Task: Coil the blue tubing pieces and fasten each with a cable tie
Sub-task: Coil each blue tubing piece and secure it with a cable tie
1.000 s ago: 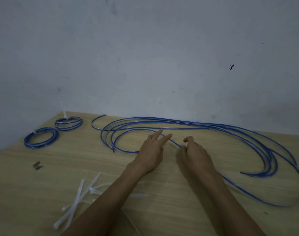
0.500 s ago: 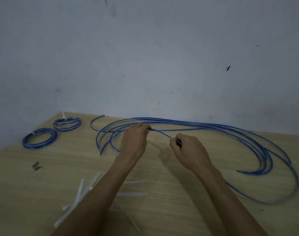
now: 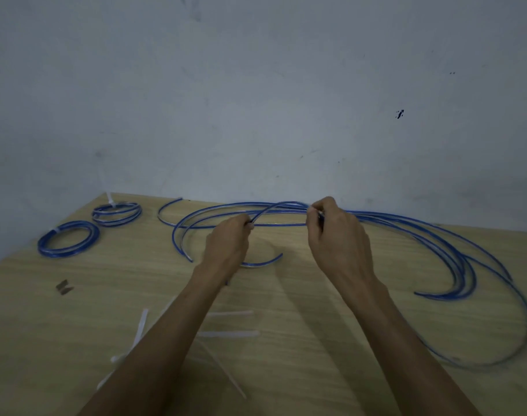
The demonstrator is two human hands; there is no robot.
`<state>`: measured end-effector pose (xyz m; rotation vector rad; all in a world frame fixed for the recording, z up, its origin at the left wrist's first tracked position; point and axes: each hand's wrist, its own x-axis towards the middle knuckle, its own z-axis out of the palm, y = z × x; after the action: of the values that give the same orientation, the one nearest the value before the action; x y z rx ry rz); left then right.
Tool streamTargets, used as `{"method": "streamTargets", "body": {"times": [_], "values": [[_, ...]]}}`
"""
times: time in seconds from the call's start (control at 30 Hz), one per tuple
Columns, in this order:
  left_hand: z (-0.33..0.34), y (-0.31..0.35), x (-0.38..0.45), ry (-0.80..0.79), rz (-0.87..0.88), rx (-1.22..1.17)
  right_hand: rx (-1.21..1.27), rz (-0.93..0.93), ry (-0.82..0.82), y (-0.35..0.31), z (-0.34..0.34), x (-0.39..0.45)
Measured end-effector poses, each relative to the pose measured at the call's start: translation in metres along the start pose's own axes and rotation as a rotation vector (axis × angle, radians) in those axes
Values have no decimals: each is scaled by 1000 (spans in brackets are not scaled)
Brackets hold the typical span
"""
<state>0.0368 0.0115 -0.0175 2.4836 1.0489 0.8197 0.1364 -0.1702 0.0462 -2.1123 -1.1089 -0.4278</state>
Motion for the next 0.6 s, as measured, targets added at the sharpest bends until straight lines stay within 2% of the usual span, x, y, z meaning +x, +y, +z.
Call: {"method": "streamTargets", "body": {"times": [0.1, 0.2, 0.3, 0.43, 0.6], "values": [[-4, 1, 1, 23, -51, -167, -60, 4, -90, 2, 0, 1], [-14, 17, 2, 64, -91, -550, -102, 11, -164, 7, 6, 0], [-25, 31, -2, 52, -175, -854, 53, 60, -287, 10, 10, 1], [-26, 32, -2, 45, -221, -977, 382, 229, -396, 9, 11, 2], [-21, 37, -1, -32, -237, -1019, 396, 232, -496, 15, 24, -3]]}}
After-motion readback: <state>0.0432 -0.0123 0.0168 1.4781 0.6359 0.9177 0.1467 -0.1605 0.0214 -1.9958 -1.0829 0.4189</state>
